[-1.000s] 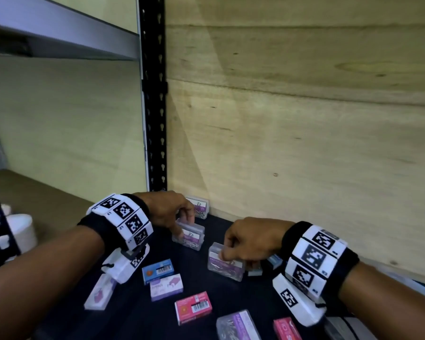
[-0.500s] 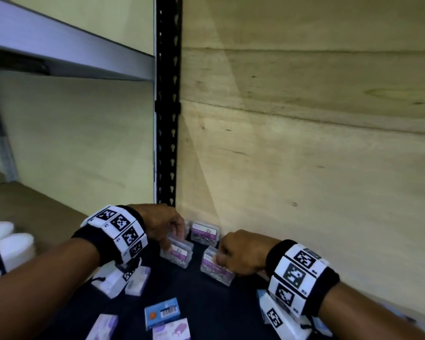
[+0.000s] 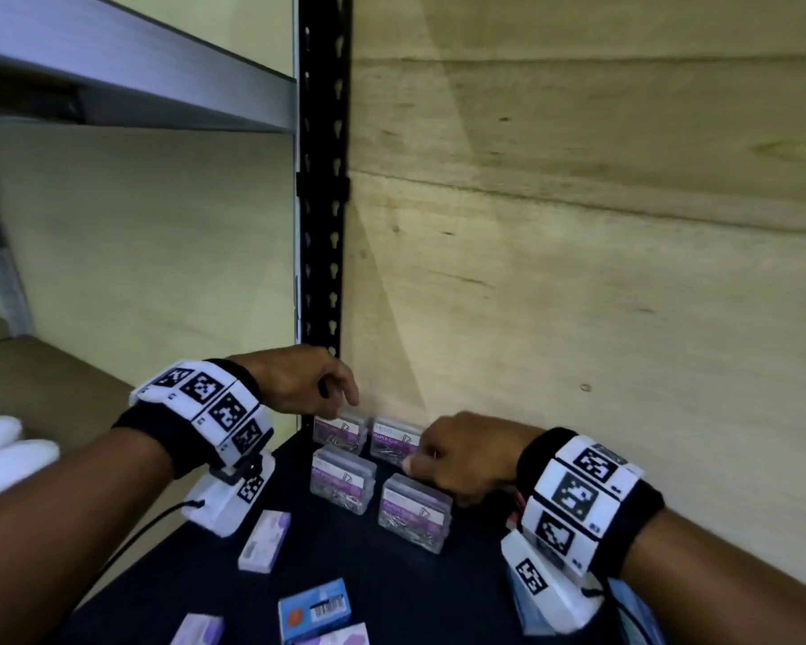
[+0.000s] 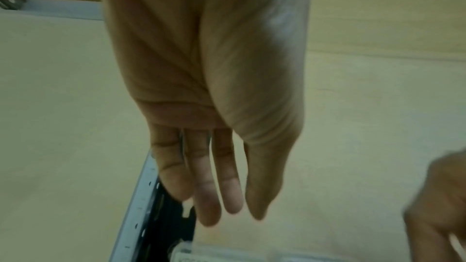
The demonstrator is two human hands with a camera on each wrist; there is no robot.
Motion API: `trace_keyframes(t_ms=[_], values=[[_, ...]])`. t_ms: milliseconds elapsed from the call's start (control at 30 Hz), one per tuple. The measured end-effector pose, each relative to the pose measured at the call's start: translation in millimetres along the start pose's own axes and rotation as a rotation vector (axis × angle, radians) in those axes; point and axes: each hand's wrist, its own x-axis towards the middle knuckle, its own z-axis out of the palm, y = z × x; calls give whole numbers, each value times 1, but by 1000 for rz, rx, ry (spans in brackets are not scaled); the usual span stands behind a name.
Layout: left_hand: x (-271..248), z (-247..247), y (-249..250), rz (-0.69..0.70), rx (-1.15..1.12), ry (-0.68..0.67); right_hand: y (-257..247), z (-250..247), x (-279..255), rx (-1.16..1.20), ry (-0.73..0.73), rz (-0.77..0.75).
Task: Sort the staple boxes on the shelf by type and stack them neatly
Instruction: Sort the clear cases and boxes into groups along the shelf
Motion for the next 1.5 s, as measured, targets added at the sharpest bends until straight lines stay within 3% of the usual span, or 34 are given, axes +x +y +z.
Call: trace_keyframes(t_ms=[100, 200, 900, 1500], values=[[12, 4, -5, -9, 89, 72, 6, -8, 12, -118, 166, 21], [23, 12, -13, -42, 183, 56, 9, -8, 25, -181, 224, 6], [34, 24, -17, -2, 65, 51, 3, -7, 41, -251, 263, 15], [30, 26, -7, -6, 36, 46, 12, 4, 40, -135, 234, 19]])
